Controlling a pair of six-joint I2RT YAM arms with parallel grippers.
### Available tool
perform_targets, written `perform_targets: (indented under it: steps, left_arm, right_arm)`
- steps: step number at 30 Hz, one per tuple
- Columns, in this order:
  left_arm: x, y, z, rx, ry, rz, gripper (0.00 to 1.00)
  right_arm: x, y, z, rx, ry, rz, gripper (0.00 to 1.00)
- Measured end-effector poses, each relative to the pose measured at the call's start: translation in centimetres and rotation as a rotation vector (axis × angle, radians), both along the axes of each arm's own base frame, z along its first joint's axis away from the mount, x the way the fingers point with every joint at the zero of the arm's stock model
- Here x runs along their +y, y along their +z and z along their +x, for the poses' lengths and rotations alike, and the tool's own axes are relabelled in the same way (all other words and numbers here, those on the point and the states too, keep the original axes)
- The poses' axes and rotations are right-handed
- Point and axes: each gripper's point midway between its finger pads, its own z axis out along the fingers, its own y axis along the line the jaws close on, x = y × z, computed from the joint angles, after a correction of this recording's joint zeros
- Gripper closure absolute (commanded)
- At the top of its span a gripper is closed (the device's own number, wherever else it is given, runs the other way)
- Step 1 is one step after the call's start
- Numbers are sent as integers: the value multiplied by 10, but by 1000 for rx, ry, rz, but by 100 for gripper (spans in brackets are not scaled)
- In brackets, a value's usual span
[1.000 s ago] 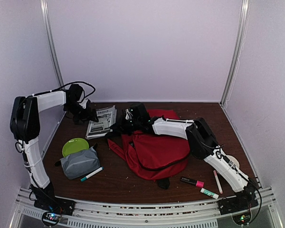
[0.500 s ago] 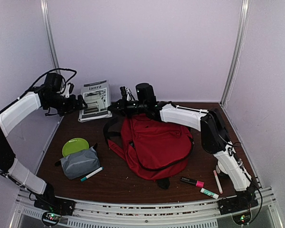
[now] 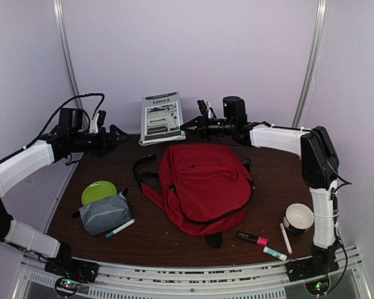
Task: Pack the student bag
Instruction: Pass from the right arm to the left
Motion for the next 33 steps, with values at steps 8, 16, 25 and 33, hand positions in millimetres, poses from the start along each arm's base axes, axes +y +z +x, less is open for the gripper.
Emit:
perform_targets:
  steps: [8,16,25,33]
  left_arm:
    - [-36,-2,19,-24,-73,-114,5]
    - [-61,-29,30,49,-129,-170,13]
    - [-77,-8,39,7,-193,-301,35]
    - [-84,-14,41,48,-213,-351,53]
  right_arm:
    - [-9,2,-14,42,67,45,100]
    - [-8,13,-18,32,94,85,100]
    - [-8,8,-19,36,99,66,100]
    - [-9,-1,-19,40,99,32,100]
